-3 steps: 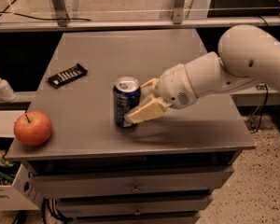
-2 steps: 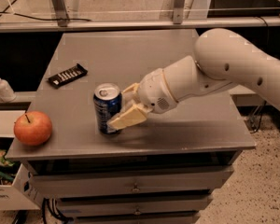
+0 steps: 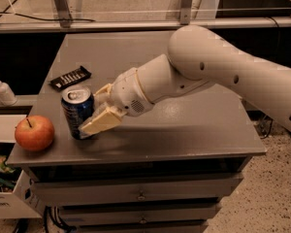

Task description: Move pepsi can near apple

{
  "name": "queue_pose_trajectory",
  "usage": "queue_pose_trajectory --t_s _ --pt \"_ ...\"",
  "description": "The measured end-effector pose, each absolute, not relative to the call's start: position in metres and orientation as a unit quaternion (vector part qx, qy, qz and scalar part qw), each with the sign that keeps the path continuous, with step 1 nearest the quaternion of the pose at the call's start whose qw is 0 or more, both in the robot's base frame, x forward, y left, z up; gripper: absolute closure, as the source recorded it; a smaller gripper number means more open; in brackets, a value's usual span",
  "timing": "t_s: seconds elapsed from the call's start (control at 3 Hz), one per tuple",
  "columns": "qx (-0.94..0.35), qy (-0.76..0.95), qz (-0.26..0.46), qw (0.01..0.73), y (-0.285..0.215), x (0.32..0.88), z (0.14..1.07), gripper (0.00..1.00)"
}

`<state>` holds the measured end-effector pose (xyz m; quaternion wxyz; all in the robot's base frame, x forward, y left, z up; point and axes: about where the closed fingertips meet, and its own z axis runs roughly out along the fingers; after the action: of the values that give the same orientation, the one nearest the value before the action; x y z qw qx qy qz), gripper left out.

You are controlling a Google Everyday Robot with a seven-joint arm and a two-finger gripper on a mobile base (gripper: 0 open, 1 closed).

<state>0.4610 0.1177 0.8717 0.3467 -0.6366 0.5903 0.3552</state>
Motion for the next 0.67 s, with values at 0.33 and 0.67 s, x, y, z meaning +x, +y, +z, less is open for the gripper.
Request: queue_pose_trajectory --t_s 0.33,0.67 --pt "-0.650 0.578 0.351 0.346 0.1386 0.4604 0.8709 1.00" --pt "-0.664 0.577 0.335 0.339 0.1428 0.4667 0.8628 1.00"
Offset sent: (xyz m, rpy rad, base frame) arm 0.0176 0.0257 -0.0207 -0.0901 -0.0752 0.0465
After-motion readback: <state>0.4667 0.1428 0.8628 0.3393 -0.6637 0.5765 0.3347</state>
